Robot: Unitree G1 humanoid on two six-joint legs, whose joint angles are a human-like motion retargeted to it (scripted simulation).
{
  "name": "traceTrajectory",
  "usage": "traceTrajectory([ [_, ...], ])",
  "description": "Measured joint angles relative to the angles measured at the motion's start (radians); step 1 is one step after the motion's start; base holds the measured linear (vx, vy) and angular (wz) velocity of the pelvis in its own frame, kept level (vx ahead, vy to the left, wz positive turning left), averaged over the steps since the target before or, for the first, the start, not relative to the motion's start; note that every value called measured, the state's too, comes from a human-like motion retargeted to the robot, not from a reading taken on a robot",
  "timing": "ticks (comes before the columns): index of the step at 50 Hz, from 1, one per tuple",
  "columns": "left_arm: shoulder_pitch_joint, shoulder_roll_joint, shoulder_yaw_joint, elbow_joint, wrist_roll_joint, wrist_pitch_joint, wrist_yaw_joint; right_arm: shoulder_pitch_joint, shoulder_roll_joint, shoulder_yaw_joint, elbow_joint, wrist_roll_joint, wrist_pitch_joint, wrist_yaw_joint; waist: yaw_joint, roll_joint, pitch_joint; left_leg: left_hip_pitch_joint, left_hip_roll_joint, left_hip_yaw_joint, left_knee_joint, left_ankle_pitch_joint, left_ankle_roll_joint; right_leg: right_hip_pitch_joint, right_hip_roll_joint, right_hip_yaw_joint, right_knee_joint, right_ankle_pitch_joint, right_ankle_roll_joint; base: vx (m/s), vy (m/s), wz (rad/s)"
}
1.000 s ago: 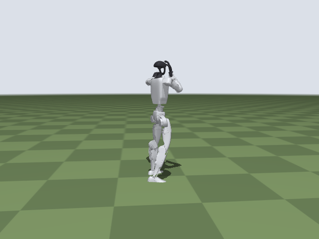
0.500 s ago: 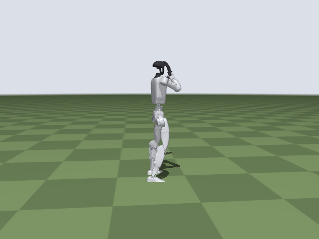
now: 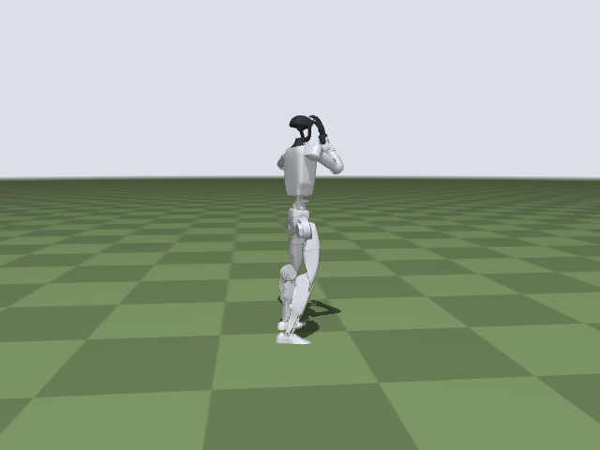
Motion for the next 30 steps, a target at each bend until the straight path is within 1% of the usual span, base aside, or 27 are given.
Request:
traceTrajectory([
  [2,0.173,-0.073,0.171,-0.171,0.022,-0.064,0.11,0.014,0.001,-0.008,0.007,-0.004,-0.023,-0.019,0.011,0.001,0.004,0.001,0.0,-0.003,-0.001,-0.001,-0.003,0.006,0.001,-0.004,-0.005,0.002,-0.002,0.0,0.0,0.0],
  [5,0.369,-0.218,0.333,-0.465,0.009,-0.168,0.198,0.045,0.006,-0.023,0.015,-0.005,-0.049,-0.041,0.023,-0.003,0.006,0.001,0.001,-0.008,0.002,-0.005,-0.009,0.016,0.003,-0.012,-0.017,0.008,-0.005,0.0,0.0,0.0],
  [8,0.496,-0.376,0.375,-0.747,-0.017,-0.23,0.182,0.079,0.007,-0.035,0.025,-0.014,-0.054,-0.05,0.029,-0.011,0.006,0.0,0.002,-0.014,0.007,-0.009,-0.013,0.027,0.005,-0.021,-0.028,0.013,-0.008,0.0,0.0,0.0],
  [12,0.568,-0.549,0.315,-1.004,-0.055,-0.252,0.083,0.128,-0.017,-0.051,0.039,-0.07,-0.042,-0.049,0.03,-0.022,0.004,-0.001,0.002,-0.021,0.012,-0.013,-0.017,0.039,0.005,-0.033,-0.037,0.017,-0.01,0.0,0.0,0.0],
  [16,0.548,-0.674,0.217,-1.142,-0.095,-0.261,-0.01,0.213,-0.068,-0.06,0.035,-0.15,-0.044,-0.046,0.024,-0.031,0.004,-0.001,0.002,-0.025,0.015,-0.016,-0.02,0.044,0.006,-0.041,-0.04,0.022,-0.007,0.0,0.0,0.0],
  [20,0.465,-0.772,0.128,-1.241,-0.115,-0.281,-0.052,0.358,-0.142,-0.063,0.015,-0.191,-0.063,-0.02,0.018,-0.037,0.016,0.0,0.004,-0.02,0.015,-0.017,-0.023,0.041,0.008,-0.037,-0.037,0.029,0.0,0.0,0.0,0.0],
  [25,0.342,-0.849,0.045,-1.352,-0.106,-0.306,-0.052,0.601,-0.255,-0.063,0.015,-0.22,-0.071,0.047,0.0,-0.036,0.046,-0.003,0.012,0.005,0.013,-0.017,-0.03,0.02,0.018,-0.003,-0.036,0.043,0.013,-0.04,0.01,-0.28],
  [30,0.216,-0.861,-0.012,-1.445,-0.087,-0.298,-0.016,0.834,-0.362,-0.055,0.137,-0.316,-0.03,0.055,-0.032,-0.029,0.083,-0.01,0.025,0.046,0.008,-0.013,-0.04,-0.014,0.038,0.049,-0.04,0.061,0.021,-0.07,0.0,-0.44],
])
